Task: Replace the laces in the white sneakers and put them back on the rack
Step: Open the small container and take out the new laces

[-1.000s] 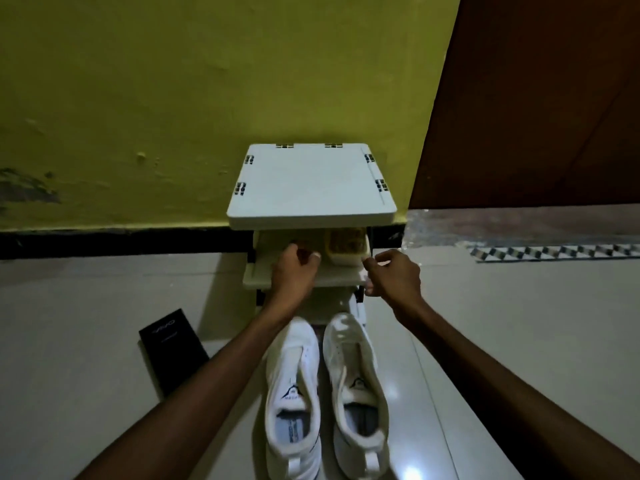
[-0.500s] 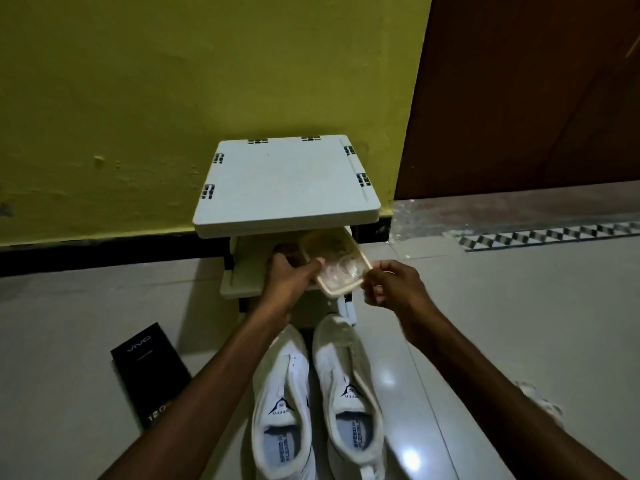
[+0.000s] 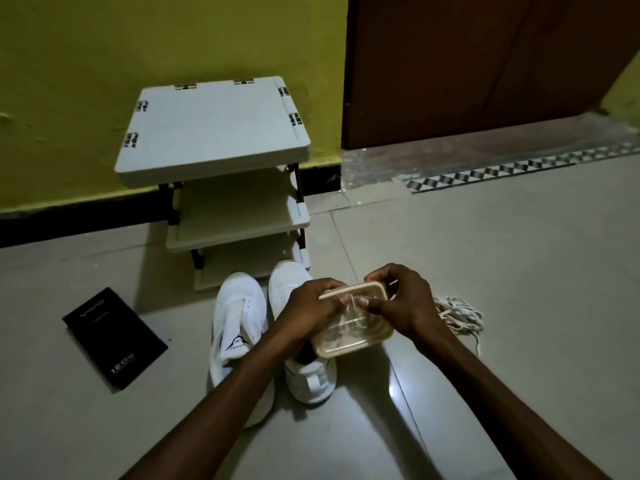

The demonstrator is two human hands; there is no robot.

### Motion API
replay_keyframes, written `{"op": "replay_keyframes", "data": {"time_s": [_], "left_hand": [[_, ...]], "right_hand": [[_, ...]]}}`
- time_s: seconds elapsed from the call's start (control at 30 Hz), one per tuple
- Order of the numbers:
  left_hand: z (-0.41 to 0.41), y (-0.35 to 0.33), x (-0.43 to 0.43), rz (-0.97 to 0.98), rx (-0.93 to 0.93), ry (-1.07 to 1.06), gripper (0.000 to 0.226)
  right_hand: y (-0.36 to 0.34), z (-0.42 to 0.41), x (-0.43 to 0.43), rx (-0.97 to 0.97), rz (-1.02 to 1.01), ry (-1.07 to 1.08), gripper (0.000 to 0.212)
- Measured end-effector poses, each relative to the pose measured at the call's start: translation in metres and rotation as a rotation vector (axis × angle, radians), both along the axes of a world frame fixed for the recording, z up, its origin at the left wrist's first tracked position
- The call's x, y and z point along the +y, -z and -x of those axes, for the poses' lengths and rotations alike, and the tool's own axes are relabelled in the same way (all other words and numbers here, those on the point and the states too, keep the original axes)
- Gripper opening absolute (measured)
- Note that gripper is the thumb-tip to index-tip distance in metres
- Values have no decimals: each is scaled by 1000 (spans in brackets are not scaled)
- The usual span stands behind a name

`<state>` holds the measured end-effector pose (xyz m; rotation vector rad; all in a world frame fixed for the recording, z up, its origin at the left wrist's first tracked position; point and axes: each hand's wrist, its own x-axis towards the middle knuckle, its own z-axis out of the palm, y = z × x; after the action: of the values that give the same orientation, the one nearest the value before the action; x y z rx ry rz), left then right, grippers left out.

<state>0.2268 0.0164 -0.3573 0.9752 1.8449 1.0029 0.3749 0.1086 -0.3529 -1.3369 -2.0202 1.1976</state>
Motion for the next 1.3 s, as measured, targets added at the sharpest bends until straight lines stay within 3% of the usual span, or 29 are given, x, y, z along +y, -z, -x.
{"op": "replay_keyframes", "data": {"time_s": [0.2,0.3,0.43,0.47,0.53,0.6,0.63,0.7,0.83,0.93,1.13,1.3], "left_hand": [[-24,8,8,0,38,-151,12],[-27,12,8,-66,-122,-219,16],[-23,12,11,-66,-303,-284,26],[-20,10,14,-11,-377,-221,37],[-9,3,13,78,-698,-102,67],[-5,-3,12,130,-966,-40,77],[-5,-2,13,152,-1010,-25,80],[-10,-1,17,174,-1020,-4,79],[-23,6,27,149,-820,-79,69],[-27,6,29,122,-774,-89,59],[-25,8,28,146,-853,-56,58],[-13,20,30,106,-944,-285,66]], "right_hand": [[6,-11,1,-65,-227,27,41],[6,-19,10,31,-117,8,42],[8,-29,20,117,106,63,22],[7,-33,24,159,157,55,19],[3,-37,31,232,259,-43,15],[-2,-38,34,276,336,-158,13],[-4,-37,34,279,352,-176,13],[-6,-31,33,240,333,-137,14],[-2,-21,32,166,242,15,15],[2,-21,31,168,243,61,15],[7,-22,27,171,190,93,15],[-2,-38,41,293,211,-16,17]]}}
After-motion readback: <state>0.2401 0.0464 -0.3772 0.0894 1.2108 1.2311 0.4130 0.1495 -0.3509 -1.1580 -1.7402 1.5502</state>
